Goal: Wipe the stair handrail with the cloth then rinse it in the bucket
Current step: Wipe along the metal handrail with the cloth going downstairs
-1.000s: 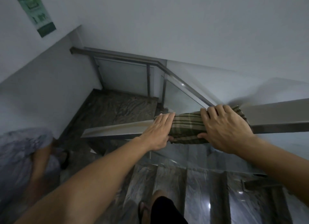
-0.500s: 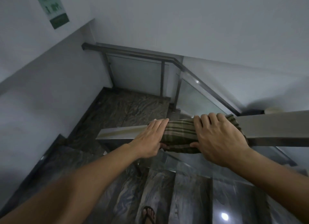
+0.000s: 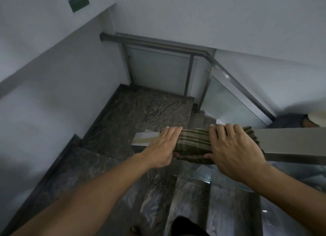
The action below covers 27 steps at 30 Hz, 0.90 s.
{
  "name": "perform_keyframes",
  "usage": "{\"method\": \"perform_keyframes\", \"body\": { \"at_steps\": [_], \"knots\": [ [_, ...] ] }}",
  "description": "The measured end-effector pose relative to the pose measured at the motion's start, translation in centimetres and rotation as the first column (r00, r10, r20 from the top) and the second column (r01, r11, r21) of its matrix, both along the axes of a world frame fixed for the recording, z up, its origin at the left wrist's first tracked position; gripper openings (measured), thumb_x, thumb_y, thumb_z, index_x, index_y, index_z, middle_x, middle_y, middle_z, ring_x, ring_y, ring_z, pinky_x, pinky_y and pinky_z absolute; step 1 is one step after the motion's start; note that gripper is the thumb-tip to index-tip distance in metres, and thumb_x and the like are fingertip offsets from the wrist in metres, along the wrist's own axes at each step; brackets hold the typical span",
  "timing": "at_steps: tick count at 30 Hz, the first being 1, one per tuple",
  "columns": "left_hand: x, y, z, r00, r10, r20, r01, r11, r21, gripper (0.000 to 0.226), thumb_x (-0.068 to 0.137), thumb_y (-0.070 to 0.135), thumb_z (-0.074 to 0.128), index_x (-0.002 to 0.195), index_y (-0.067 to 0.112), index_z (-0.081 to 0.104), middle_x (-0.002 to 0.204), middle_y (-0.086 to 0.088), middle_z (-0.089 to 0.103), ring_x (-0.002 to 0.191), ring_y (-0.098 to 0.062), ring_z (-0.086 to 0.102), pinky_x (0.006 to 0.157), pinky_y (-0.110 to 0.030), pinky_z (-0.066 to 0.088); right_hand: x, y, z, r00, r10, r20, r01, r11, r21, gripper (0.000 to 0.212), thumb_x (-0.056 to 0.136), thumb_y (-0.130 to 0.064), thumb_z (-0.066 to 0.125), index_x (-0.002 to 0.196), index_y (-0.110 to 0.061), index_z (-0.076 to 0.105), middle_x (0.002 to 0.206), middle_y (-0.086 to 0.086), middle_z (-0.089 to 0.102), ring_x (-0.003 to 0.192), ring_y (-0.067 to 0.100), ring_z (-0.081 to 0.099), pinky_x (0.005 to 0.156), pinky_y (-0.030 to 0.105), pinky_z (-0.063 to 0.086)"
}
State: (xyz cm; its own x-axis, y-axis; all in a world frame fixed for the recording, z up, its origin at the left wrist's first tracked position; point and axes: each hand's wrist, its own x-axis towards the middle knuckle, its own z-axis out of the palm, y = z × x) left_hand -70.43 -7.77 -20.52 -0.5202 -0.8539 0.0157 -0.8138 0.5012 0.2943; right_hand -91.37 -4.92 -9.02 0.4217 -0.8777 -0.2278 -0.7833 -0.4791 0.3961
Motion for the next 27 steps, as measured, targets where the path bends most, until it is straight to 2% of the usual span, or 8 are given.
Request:
{"method": "perform_keyframes", "body": {
  "at_steps": [6,12,17,21,25,27],
  "knots": [
    [6.0,-1.3,-4.4,0.998,-0.027,-0.051,0.027,1.000,-0.007,0.085,0.083,0.012,0.058,0.149,0.002,0.005,0.154,-0.013,0.020,0.144,-0.028,0.018,0.122,-0.035,0.000,5.8,-1.0,-4.4,1.000,0.005,0.021,-0.003,0.998,-0.057,0.079,0.088,-0.065,0.016,0.132,-0.003,0.036,0.117,0.017,0.055,0.096,0.030,0.054,0.087,0.043,0.046],
    [10.7,-2.1,-7.4,0.992,-0.053,-0.118,0.049,0.998,-0.041,0.086,0.086,0.017,0.061,0.150,0.006,0.005,0.154,-0.011,0.019,0.143,-0.026,0.014,0.112,-0.025,-0.005,10.4,-1.7,-7.8,0.997,-0.070,-0.034,0.067,0.993,-0.092,0.090,0.085,-0.067,0.001,0.133,-0.002,0.041,0.113,0.018,0.060,0.092,0.031,0.059,0.085,0.046,0.049],
    [13.1,-2.9,-8.8,0.988,-0.097,-0.123,0.099,0.995,0.014,0.087,0.088,0.027,0.059,0.150,0.007,0.001,0.154,-0.011,0.017,0.142,-0.028,0.017,0.122,-0.036,0.008,13.0,-2.0,-9.0,0.993,-0.116,-0.016,0.114,0.990,-0.088,0.085,0.087,-0.066,0.009,0.136,-0.003,0.039,0.120,0.019,0.059,0.101,0.034,0.058,0.092,0.049,0.048],
    [14.6,-3.4,-9.8,0.979,-0.147,-0.144,0.146,0.989,-0.019,0.089,0.090,0.039,0.055,0.150,0.007,-0.001,0.154,-0.008,0.017,0.140,-0.024,0.019,0.120,-0.034,0.011,13.9,-1.8,-10.5,0.975,-0.213,-0.060,0.205,0.971,-0.122,0.083,0.087,-0.063,0.022,0.139,-0.001,0.040,0.135,0.023,0.052,0.125,0.041,0.049,0.109,0.060,0.032],
    [15.1,-5.1,-10.9,0.933,-0.323,-0.159,0.306,0.944,-0.125,0.100,0.085,0.060,0.047,0.150,0.012,-0.012,0.160,-0.004,0.003,0.147,-0.019,0.003,0.122,-0.034,-0.003,14.2,-0.9,-11.8,0.951,-0.309,-0.027,0.295,0.929,-0.222,0.082,0.085,-0.066,0.023,0.143,-0.009,0.037,0.148,0.023,0.039,0.139,0.043,0.031,0.111,0.065,0.022],
    [15.2,-6.3,-11.5,0.874,-0.457,-0.165,0.423,0.883,-0.205,0.096,0.086,0.064,0.037,0.150,0.014,-0.014,0.162,-0.003,-0.007,0.149,-0.014,-0.009,0.121,-0.035,-0.008,14.5,-0.4,-12.5,0.929,-0.370,0.022,0.364,0.896,-0.255,0.078,0.084,-0.065,0.025,0.143,-0.015,0.039,0.148,0.021,0.039,0.138,0.042,0.033,0.110,0.065,0.023]
  ]
}}
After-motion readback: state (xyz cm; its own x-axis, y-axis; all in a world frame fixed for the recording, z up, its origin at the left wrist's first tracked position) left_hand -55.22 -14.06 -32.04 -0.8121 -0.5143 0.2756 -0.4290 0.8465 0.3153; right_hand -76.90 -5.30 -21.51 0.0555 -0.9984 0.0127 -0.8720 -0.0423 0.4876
